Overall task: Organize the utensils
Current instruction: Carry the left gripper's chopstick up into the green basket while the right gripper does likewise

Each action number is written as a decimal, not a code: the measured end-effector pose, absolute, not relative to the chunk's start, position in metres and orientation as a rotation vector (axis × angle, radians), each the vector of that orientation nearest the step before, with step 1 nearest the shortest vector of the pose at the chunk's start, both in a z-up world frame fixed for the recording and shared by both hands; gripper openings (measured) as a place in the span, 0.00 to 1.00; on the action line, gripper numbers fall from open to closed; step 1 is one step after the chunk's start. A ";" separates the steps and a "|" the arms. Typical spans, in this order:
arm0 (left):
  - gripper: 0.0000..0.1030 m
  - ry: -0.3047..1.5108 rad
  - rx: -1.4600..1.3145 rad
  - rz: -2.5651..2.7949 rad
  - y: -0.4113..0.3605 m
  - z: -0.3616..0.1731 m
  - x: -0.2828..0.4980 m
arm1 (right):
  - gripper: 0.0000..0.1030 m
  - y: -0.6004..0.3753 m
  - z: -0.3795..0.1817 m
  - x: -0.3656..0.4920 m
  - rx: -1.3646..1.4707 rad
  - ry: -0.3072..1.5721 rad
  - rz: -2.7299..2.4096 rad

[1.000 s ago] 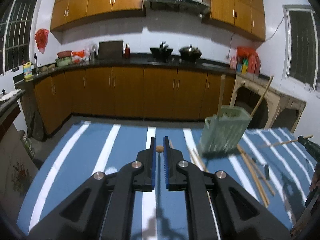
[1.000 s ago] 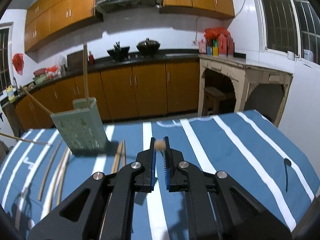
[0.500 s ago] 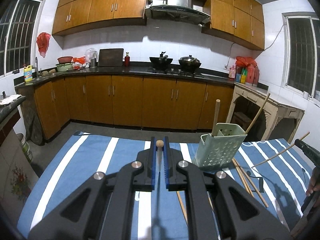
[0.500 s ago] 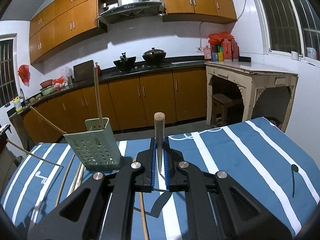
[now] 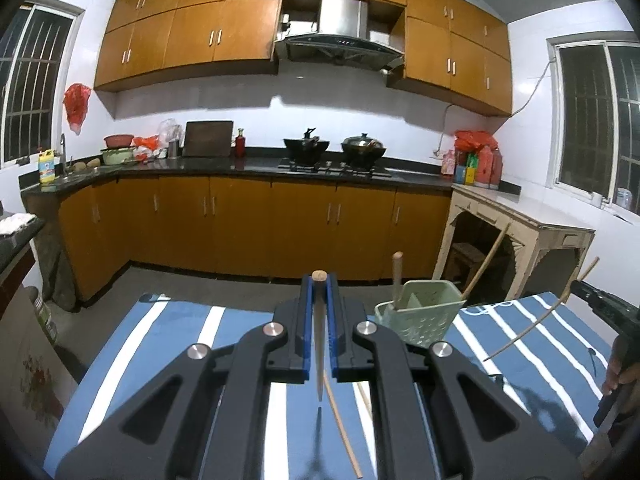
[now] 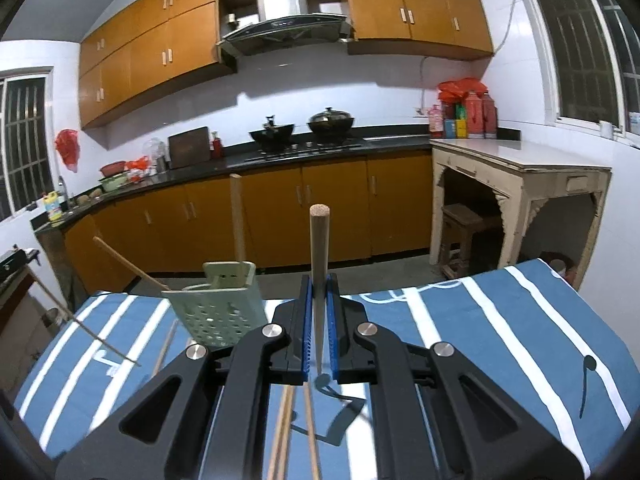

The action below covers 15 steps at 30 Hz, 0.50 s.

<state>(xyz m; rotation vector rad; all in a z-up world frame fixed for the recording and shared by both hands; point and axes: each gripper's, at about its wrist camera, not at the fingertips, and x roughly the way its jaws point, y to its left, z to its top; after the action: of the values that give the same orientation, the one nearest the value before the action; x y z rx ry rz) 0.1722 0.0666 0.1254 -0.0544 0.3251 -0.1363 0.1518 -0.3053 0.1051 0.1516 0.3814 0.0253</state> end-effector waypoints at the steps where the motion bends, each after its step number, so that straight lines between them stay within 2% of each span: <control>1: 0.07 0.323 -0.057 -0.149 0.064 0.129 0.171 | 0.07 -0.303 0.108 0.152 0.156 0.381 0.040; 15: 0.07 0.204 -0.102 -0.296 0.005 0.200 0.175 | 0.07 -0.266 0.176 0.156 0.176 0.242 0.209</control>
<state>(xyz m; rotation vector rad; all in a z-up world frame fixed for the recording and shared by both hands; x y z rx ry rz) 0.1755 0.0049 0.2002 -0.1018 0.2040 -0.2961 0.1561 -0.2656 0.1763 0.1765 0.2416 0.2092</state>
